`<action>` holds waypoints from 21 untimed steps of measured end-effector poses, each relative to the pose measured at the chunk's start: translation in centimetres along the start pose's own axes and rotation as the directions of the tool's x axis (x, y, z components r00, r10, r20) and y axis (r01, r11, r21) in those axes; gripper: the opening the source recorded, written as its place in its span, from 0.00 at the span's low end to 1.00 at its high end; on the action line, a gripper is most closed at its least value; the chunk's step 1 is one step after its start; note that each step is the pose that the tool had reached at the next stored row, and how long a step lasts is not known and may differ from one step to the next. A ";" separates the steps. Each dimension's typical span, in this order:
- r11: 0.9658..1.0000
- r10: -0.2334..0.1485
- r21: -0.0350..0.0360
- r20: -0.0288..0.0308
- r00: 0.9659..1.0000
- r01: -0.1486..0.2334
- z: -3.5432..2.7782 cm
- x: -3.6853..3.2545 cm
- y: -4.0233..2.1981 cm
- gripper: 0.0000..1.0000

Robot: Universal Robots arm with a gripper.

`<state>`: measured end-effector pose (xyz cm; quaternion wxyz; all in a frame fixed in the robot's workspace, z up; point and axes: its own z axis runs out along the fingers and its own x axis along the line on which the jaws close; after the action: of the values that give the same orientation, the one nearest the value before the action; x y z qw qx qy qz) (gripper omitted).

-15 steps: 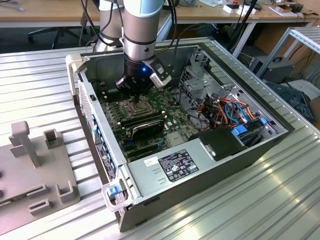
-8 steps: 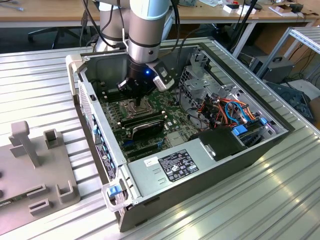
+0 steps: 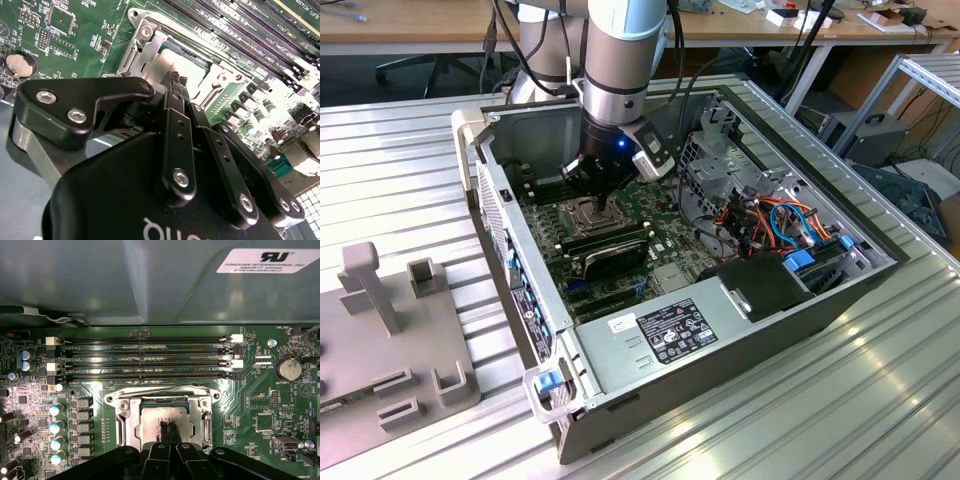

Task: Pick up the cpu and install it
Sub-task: 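Install the second cpu locking lever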

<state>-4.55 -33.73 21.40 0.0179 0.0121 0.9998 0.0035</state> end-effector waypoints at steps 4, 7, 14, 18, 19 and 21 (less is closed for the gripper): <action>1.000 0.000 0.000 0.000 1.000 0.000 0.00 -0.01 0.00 0.11; 1.000 0.000 0.000 0.000 1.000 0.000 0.00 -0.02 0.00 0.11; 1.000 0.000 0.000 0.000 1.000 0.000 -1.12 -0.06 -0.03 0.11; 1.000 0.000 0.000 0.000 1.000 0.000 -1.37 -0.08 -0.07 0.11; 1.000 0.000 0.000 0.000 1.000 0.000 -1.39 -0.08 -0.09 0.11; 1.000 0.000 0.000 0.000 1.000 0.000 -1.39 -0.09 -0.26 0.11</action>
<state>-4.53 -34.00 22.79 0.0179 0.0120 0.9998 0.0035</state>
